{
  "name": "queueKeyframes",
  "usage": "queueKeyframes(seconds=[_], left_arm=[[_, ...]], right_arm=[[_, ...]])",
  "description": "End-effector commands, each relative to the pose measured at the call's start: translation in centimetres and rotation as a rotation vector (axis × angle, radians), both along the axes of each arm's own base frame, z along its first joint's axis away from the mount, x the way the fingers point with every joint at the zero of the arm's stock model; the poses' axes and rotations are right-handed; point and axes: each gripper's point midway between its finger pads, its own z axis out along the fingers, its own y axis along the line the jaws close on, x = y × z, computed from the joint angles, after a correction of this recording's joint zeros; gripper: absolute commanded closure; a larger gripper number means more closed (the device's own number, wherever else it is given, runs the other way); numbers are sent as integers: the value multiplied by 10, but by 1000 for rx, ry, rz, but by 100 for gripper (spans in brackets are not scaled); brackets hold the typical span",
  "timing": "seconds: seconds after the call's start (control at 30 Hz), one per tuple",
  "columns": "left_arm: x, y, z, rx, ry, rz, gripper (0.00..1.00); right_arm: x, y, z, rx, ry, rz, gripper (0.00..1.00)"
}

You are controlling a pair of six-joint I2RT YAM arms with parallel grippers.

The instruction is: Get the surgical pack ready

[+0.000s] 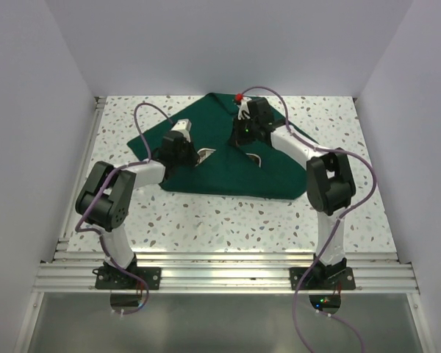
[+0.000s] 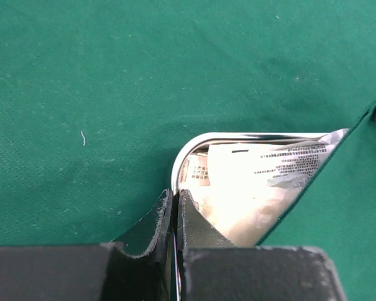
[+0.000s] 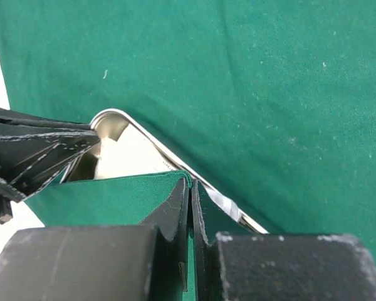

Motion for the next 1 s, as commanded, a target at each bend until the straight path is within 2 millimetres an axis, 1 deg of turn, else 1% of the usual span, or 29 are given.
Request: queueKeyframes(seconds=[0.0, 0.03, 0.23, 0.3, 0.43, 0.47, 0.57, 0.6, 0.67, 0.8, 0.9, 0.93, 0.97], left_arm=[[8, 0, 6, 27, -25, -22, 96], [7, -3, 7, 17, -24, -41, 96], [3, -15, 3, -20, -15, -97, 95], [2, -16, 4, -28, -16, -103, 95], [-1, -19, 4, -34, -18, -117, 95], [-1, -20, 5, -36, -19, -122, 95], [-2, -21, 4, -39, -16, -128, 95], [-4, -22, 3, -38, -13, -130, 95], [-4, -21, 3, -40, -16, -128, 95], [-4, -21, 3, -38, -20, -127, 96], [-6, -22, 2, -40, -18, -135, 96], [-6, -23, 2, -40, -20, -140, 96], [-6, -24, 3, -42, -21, -145, 96]], right_arm=[[14, 4, 11, -2, -35, 8, 100], [15, 3, 7, -8, -29, 11, 100], [19, 0, 3, -19, -25, -2, 100], [22, -1, 3, -19, -28, -7, 100], [26, -1, -2, -18, -19, -11, 100], [27, 0, -7, -21, -10, -10, 100], [30, 1, -12, -24, 2, -11, 100], [31, 2, -18, -27, 19, -10, 100], [33, 3, -22, -33, 31, -10, 100], [36, 0, -37, -45, 59, -25, 100], [37, -4, -42, -51, 83, -37, 100], [37, -5, -49, -52, 104, -39, 100], [36, -5, -51, -52, 118, -37, 100]])
